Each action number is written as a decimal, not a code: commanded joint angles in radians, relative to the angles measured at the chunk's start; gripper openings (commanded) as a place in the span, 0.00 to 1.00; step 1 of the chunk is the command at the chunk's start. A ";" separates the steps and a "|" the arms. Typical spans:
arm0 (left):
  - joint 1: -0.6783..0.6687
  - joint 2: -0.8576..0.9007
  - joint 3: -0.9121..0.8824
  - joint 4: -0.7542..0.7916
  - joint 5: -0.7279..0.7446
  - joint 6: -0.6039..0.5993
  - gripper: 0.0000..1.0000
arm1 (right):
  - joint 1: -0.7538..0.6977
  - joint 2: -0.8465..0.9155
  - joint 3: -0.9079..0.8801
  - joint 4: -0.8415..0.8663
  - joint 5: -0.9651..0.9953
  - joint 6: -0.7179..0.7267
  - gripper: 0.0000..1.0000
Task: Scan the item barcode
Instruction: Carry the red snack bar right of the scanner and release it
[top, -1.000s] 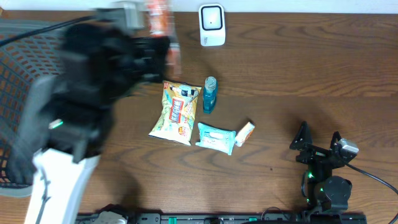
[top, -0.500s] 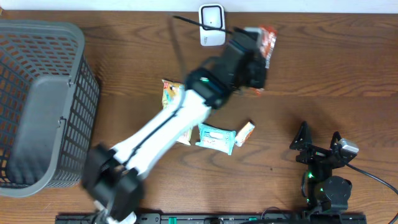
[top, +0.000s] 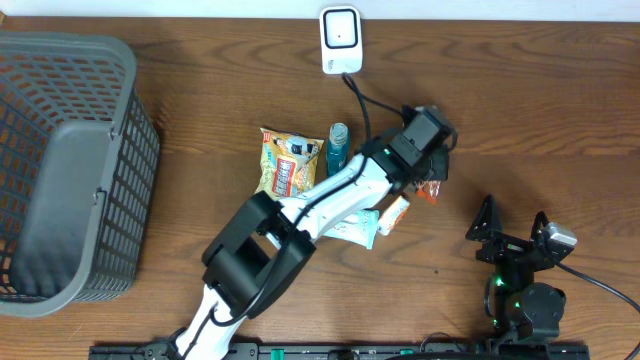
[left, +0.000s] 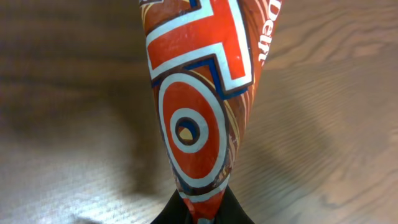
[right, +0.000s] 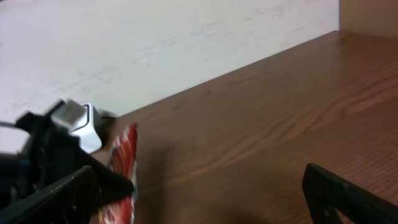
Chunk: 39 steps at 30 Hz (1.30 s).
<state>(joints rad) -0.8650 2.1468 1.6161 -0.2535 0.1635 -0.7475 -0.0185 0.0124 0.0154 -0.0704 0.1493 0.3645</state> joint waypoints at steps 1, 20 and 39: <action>-0.024 0.015 0.007 -0.017 -0.069 -0.075 0.07 | -0.014 -0.004 -0.003 -0.001 -0.002 0.013 0.99; -0.033 -0.057 0.023 -0.120 -0.176 0.058 0.89 | -0.014 -0.004 -0.003 -0.001 -0.002 0.013 0.99; -0.032 -0.547 0.147 -0.107 -0.470 0.720 0.89 | -0.014 -0.004 -0.003 -0.001 -0.002 0.013 0.99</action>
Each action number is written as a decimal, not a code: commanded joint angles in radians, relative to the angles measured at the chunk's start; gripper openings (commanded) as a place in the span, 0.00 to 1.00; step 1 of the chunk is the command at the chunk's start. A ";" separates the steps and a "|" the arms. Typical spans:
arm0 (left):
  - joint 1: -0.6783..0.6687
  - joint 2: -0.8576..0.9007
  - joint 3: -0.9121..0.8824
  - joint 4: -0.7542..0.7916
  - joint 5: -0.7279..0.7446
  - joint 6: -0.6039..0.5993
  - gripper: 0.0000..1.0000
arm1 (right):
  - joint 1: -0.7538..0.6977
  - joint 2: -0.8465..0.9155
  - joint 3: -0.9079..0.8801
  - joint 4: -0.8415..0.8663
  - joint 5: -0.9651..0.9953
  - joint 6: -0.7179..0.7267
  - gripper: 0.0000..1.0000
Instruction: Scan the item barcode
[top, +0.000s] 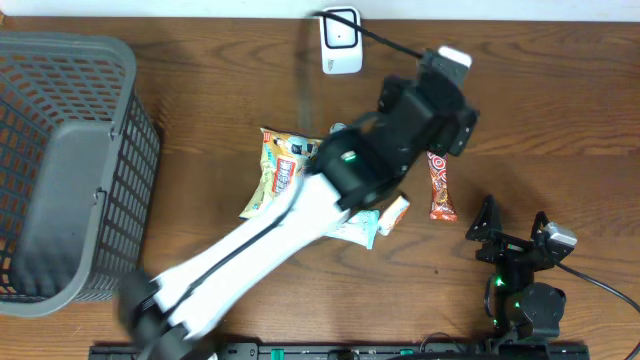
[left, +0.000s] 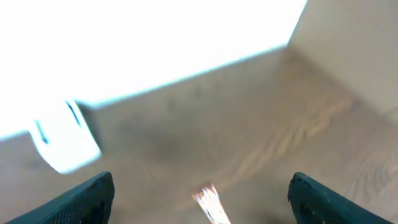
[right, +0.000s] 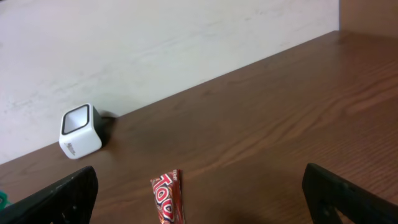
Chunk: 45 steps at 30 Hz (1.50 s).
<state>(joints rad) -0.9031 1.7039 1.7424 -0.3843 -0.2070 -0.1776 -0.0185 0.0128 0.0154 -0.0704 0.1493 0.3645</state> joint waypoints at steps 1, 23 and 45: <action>0.006 -0.145 0.021 0.046 -0.106 0.195 0.89 | -0.014 -0.004 -0.003 -0.001 -0.002 0.013 0.99; 0.101 -0.487 -0.050 0.123 -0.661 0.911 0.90 | -0.014 -0.004 -0.003 -0.001 -0.002 0.013 0.99; 0.782 -1.068 -0.534 -0.074 0.266 0.215 0.90 | -0.013 -0.004 -0.003 0.014 -0.681 0.446 0.99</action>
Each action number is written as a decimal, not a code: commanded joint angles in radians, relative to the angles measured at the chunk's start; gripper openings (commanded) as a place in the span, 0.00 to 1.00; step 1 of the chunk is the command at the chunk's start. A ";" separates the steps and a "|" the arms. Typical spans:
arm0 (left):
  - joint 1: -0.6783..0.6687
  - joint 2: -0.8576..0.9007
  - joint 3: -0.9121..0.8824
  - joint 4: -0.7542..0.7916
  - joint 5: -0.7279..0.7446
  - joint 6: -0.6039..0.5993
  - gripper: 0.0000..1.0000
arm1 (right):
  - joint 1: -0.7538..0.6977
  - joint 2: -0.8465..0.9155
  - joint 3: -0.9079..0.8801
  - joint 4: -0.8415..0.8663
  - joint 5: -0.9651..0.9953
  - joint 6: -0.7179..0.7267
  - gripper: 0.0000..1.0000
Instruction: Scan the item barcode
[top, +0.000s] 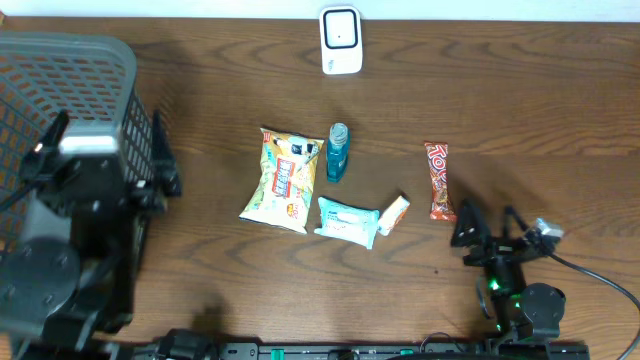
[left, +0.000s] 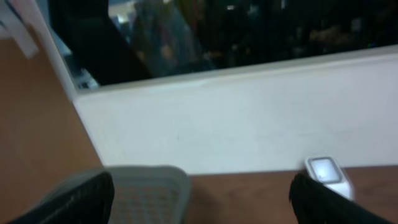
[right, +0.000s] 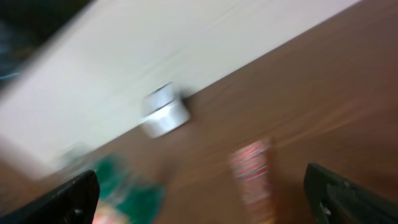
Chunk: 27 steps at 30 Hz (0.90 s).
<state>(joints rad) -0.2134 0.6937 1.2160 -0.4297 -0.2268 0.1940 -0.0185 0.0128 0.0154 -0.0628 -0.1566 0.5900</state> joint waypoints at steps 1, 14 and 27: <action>0.124 -0.072 -0.008 -0.039 0.332 -0.181 0.90 | -0.013 -0.004 -0.003 0.006 -0.409 0.226 0.99; 0.350 -0.195 -0.008 -0.084 0.636 -0.365 0.90 | -0.014 0.000 -0.003 0.003 -0.431 0.505 0.89; 0.388 -0.195 -0.031 -0.085 0.635 -0.406 0.90 | -0.013 0.048 -0.003 0.240 -0.237 0.911 0.86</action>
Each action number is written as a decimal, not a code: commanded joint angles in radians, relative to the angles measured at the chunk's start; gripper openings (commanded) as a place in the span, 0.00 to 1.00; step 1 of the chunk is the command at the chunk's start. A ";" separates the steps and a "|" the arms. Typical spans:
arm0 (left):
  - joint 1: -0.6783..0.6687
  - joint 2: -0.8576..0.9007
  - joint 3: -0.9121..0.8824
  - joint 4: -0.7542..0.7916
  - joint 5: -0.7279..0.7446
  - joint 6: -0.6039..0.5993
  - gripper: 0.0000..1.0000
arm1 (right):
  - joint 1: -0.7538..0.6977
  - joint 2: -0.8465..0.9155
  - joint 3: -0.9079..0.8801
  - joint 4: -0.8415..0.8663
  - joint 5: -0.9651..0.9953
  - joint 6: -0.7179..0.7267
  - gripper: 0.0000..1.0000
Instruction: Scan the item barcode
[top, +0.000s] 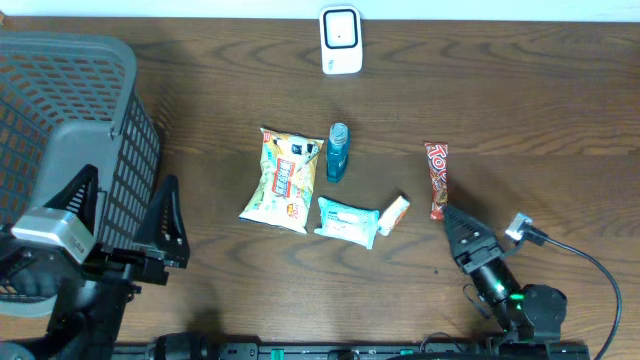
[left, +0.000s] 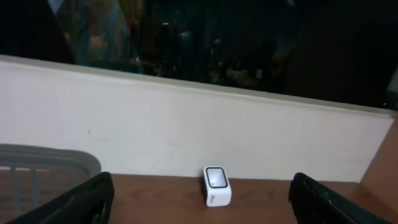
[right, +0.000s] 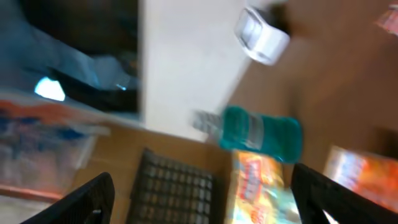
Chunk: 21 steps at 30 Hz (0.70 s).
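The white barcode scanner (top: 340, 40) stands at the table's far edge, also seen as the scanner (left: 217, 185) and the blurred scanner (right: 261, 31). A red candy bar (top: 437, 180) lies flat at mid-right. My left gripper (top: 125, 215) is open and empty at the front left, beside the basket. My right gripper (top: 462, 228) is open and empty just in front of the candy bar, pointing up-left. Its wrist view is blurred and rolled sideways.
A grey mesh basket (top: 60, 150) fills the left side. In the middle lie a yellow snack bag (top: 285, 180), a teal bottle (top: 337, 152), a wipes pack (top: 347, 220) and a small white-orange packet (top: 395, 213). A cable trails from the right arm.
My left arm has drawn back from beside the basket toward the front left, and its camera now faces the scanner. My right gripper has turned toward the candy bar and the middle items.
My left gripper was shut on the red candy bar, right of the bottle. Then the bar lay on the table at mid-right with that gripper open above it. The left arm was then by the basket, and now at the front left. The bar has stayed put.
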<state>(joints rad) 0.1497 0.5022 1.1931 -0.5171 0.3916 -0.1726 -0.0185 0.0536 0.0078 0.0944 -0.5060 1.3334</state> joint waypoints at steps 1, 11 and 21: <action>0.034 -0.004 -0.008 0.002 0.017 -0.055 0.90 | -0.013 0.014 0.004 0.150 0.157 0.186 0.88; 0.050 -0.004 -0.008 0.002 0.017 -0.096 0.90 | -0.012 0.265 0.187 0.356 0.233 -0.043 0.94; 0.049 -0.004 -0.008 0.002 0.017 -0.096 0.90 | 0.100 0.902 0.951 -0.469 0.157 -0.455 0.76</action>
<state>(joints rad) 0.1947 0.5022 1.1858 -0.5190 0.3946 -0.2626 0.0269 0.8139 0.7986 -0.2390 -0.3519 1.0412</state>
